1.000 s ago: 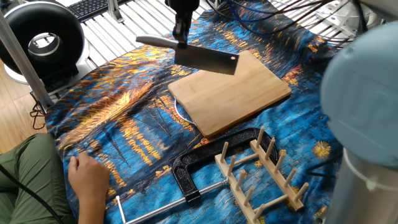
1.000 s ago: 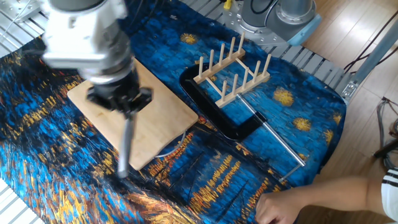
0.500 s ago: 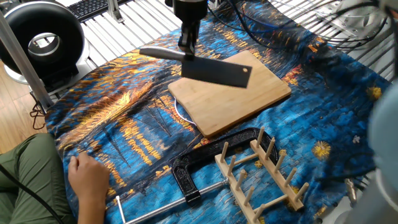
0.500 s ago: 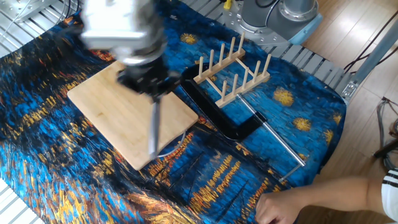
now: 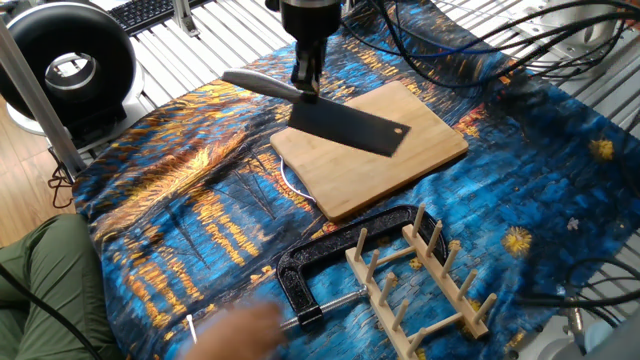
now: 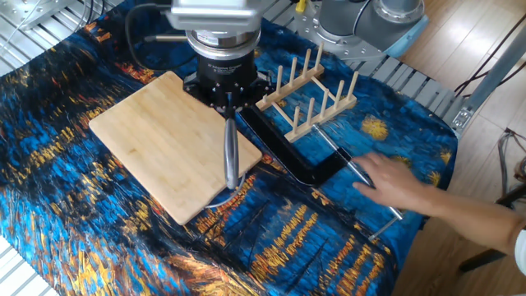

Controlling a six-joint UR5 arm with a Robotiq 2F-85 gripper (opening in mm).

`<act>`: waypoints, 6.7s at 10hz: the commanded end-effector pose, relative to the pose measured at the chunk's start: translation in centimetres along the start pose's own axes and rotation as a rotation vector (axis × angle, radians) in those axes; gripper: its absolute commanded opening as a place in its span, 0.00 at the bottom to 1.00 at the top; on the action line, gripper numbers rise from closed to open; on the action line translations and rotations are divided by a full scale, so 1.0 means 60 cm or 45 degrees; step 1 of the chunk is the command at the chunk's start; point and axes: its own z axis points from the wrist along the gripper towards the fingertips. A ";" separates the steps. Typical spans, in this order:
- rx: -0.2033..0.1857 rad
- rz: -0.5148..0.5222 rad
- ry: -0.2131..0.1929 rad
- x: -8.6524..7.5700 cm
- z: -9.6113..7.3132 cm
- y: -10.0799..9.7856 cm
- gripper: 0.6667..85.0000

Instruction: Put the knife on the knife rack

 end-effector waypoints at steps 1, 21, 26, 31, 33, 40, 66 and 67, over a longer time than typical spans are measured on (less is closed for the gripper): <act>0.092 -0.231 -0.130 -0.045 -0.009 -0.021 0.00; 0.132 -0.404 -0.100 0.095 -0.016 0.209 0.00; 0.135 -0.450 -0.061 0.145 0.001 0.172 0.00; 0.145 -0.467 -0.099 0.141 0.028 0.170 0.00; 0.138 -0.456 -0.124 0.135 0.042 0.176 0.00; 0.160 -0.454 -0.019 0.160 0.021 0.162 0.00; 0.174 -0.455 -0.084 0.110 0.027 0.144 0.00; 0.148 -0.462 -0.066 0.117 0.028 0.151 0.00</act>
